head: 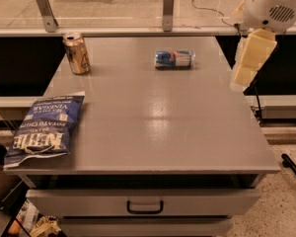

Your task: Place redbull can upright

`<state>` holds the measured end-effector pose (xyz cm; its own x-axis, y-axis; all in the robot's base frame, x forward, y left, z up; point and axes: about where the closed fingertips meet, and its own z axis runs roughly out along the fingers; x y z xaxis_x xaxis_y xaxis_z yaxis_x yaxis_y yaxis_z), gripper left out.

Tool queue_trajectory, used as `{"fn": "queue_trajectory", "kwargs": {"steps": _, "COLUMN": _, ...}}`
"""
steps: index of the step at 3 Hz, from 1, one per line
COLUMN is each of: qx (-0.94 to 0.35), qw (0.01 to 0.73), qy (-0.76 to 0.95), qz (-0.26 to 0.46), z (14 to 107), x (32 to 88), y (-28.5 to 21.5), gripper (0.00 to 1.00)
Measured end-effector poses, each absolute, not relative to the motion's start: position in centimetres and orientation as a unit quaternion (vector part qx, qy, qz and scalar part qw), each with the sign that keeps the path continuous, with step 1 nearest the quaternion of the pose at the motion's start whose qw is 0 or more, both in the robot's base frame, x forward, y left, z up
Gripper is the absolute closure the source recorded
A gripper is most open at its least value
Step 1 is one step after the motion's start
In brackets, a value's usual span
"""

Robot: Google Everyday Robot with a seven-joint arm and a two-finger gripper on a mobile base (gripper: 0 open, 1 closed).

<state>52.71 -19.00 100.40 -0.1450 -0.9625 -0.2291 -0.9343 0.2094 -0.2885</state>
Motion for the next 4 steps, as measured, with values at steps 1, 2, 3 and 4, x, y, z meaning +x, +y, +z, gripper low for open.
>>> {"fn": "queue_trajectory", "kwargs": {"steps": 1, "qx": -0.625, "qw": 0.181, "qy": 0.758, "qz": -0.046, "z": 99.9, "x": 55.9, "y": -17.4, "gripper": 0.0}}
{"fn": "queue_trajectory", "kwargs": {"steps": 2, "qx": -0.61, "qw": 0.177, "qy": 0.77, "qz": -0.062, "z": 99.0, "x": 58.7, "y": -15.8, "gripper": 0.0}}
{"fn": "queue_trajectory", "kwargs": {"steps": 3, "qx": -0.589, "qw": 0.185, "qy": 0.783, "qz": -0.079, "z": 98.0, "x": 61.2, "y": -14.7, "gripper": 0.0}}
{"fn": "queue_trajectory", "kwargs": {"steps": 4, "qx": -0.581, "qw": 0.196, "qy": 0.785, "qz": -0.084, "z": 97.3, "x": 63.5, "y": -14.3, "gripper": 0.0}}
